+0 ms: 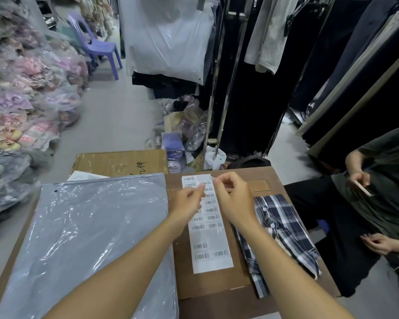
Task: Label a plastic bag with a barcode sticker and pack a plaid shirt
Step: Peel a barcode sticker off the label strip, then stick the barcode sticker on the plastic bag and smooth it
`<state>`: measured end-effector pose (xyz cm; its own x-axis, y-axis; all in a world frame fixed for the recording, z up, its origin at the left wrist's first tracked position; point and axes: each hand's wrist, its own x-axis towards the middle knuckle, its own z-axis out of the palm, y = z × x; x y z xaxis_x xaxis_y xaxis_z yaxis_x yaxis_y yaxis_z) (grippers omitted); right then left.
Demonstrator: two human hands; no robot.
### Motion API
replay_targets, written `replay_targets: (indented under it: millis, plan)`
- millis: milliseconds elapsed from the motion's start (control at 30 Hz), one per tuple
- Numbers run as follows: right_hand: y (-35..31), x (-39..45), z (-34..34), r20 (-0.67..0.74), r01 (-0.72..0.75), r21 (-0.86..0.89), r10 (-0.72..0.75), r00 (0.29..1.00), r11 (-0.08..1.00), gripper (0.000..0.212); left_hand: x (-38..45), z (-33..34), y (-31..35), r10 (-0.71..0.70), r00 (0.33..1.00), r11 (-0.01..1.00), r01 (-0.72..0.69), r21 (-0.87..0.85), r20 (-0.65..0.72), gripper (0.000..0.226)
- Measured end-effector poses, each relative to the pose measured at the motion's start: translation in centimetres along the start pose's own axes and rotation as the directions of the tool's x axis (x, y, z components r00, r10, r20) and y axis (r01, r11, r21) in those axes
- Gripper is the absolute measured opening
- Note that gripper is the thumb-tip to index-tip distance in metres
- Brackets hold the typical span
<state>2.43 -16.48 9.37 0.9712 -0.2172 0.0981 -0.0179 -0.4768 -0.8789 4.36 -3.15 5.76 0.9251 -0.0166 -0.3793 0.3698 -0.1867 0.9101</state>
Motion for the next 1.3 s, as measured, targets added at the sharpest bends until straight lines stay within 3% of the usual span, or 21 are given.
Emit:
replay_targets:
  millis: [67,167,300,367,467,600,800,933,1033,1100,1167,1300]
  plan:
    - [-0.4,-0.6,1.0,0.009,0.121,-0.128,-0.121,0.993,0.984,0.009,0.2,-1.3,2.1,-0.139,0.975,0.9,0.197,-0.388,0.172,0.051]
    - [-1.0,-1.1,2.5,0.041,0.262,-0.246,-0.26,0.965,0.933,0.008,0.2,-3.2,3.4,-0.1,0.945,0.809,0.26,-0.527,0.313,0.048]
    - [-2.0,-1.3,4.4,0.064,0.31,-0.207,-0.303,0.951,0.928,0.006,0.0,-5.0,2.9,-0.048,0.974,0.862,0.153,-0.482,0.223,0.016]
    - [-2.4,-1.3,5.2,0.093,0.273,-0.133,-0.262,0.961,0.953,0.008,-0.1,-6.0,2.5,-0.04,0.984,0.895,0.113,-0.432,0.174,0.011]
    - [-2.9,-1.1,6.5,0.149,0.136,-0.035,-0.129,0.98,0.99,0.013,-0.3,-7.8,2.2,-0.005,0.995,0.945,0.039,-0.324,0.104,0.012]
    - [-2.9,-0.4,7.8,0.117,-0.041,0.063,0.034,0.993,0.997,0.007,-0.6,-10.2,2.0,0.05,0.995,0.987,-0.035,-0.16,0.089,0.008]
    - [-2.2,-0.2,8.8,0.302,-0.344,0.237,0.267,0.915,0.909,0.019,-0.2,-12.9,0.8,0.043,0.99,0.998,-0.037,-0.047,0.133,0.006]
    - [-1.5,-0.4,9.5,0.315,-0.348,0.168,0.284,0.906,0.922,0.016,0.5,-13.4,-0.7,0.073,0.994,0.994,-0.079,0.074,0.081,0.021]
    - [-0.5,-0.6,9.5,0.295,-0.381,0.134,0.33,0.897,0.915,0.015,1.1,-14.2,-2.9,0.191,0.98,0.893,-0.195,0.405,0.051,0.025]
    - [0.3,-0.6,9.3,0.261,-0.407,0.127,0.365,0.894,0.905,0.015,1.4,-15.1,-5.0,0.138,0.975,0.704,-0.22,0.675,0.174,0.071]
    - [1.0,-0.6,9.0,0.234,-0.436,0.151,0.397,0.888,0.887,0.014,1.3,-15.5,-7.2,0.002,0.965,0.596,-0.212,0.775,0.262,0.113]
    - [1.7,-0.7,8.7,0.216,-0.463,0.167,0.426,0.879,0.87,0.009,0.4,-14.7,-10.9,-0.054,0.955,0.446,-0.238,0.863,0.291,0.138]
